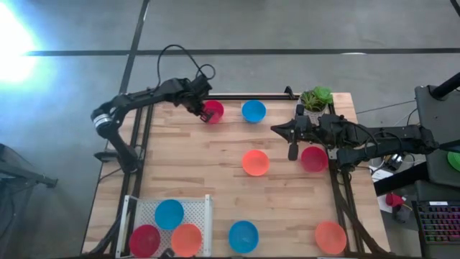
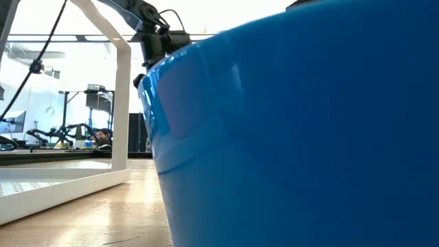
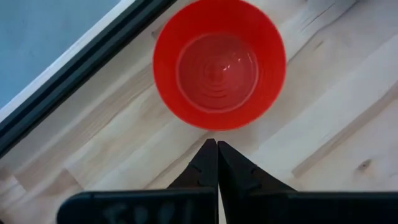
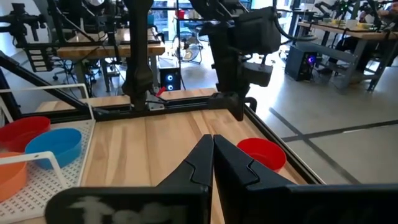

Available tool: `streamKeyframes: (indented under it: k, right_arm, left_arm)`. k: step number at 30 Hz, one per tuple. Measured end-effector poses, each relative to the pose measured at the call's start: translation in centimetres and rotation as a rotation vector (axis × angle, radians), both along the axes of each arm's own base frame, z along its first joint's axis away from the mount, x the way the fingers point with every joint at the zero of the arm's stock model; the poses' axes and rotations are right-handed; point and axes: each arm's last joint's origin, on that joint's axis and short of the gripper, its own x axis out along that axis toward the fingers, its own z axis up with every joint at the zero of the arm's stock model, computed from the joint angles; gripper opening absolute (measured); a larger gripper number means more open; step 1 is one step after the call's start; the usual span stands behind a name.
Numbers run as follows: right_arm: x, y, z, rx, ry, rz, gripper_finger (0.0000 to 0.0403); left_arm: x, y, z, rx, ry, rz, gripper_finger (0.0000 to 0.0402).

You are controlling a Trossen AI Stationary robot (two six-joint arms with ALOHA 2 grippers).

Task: Pick & Place Mini bowls
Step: Stack the top red bowl on top of the red bowl on the shelf

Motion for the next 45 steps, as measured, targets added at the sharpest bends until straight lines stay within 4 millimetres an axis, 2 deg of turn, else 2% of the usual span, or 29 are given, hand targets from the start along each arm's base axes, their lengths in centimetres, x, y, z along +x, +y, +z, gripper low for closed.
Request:
streamKeyframes:
  k: [4, 11, 15, 32, 45]
  right_arm:
    - [0.0, 0.0, 0.0, -0.003, 0.001, 0.001, 0.0008]
    - [0.0, 0.0, 0.0, -0.007, 0.002, 0.001, 0.0008]
    - [0.0, 0.0, 0.0, -0.007, 0.002, 0.002, 0.0008]
    - [0.0, 0.0, 0.0, -0.007, 0.004, 0.003, 0.0008]
    - [0.0, 0.0, 0.0, -0.006, 0.004, 0.002, 0.0008]
  left_arm:
    - [0.3, 0.3, -0.7, -0.011, 0.017, 0.001, 0.0012]
    - [0.3, 0.9, -0.9, -0.003, 0.006, 0.014, 0.0079]
    - [0.0, 1.5, -1.1, -0.013, -0.015, 0.086, 0.0099]
    - [0.6, 3.5, -5.1, -0.088, 0.064, 0.171, 0.0101]
    - [0.6, 5.2, -6.3, -0.089, 0.038, 0.200, 0.0100]
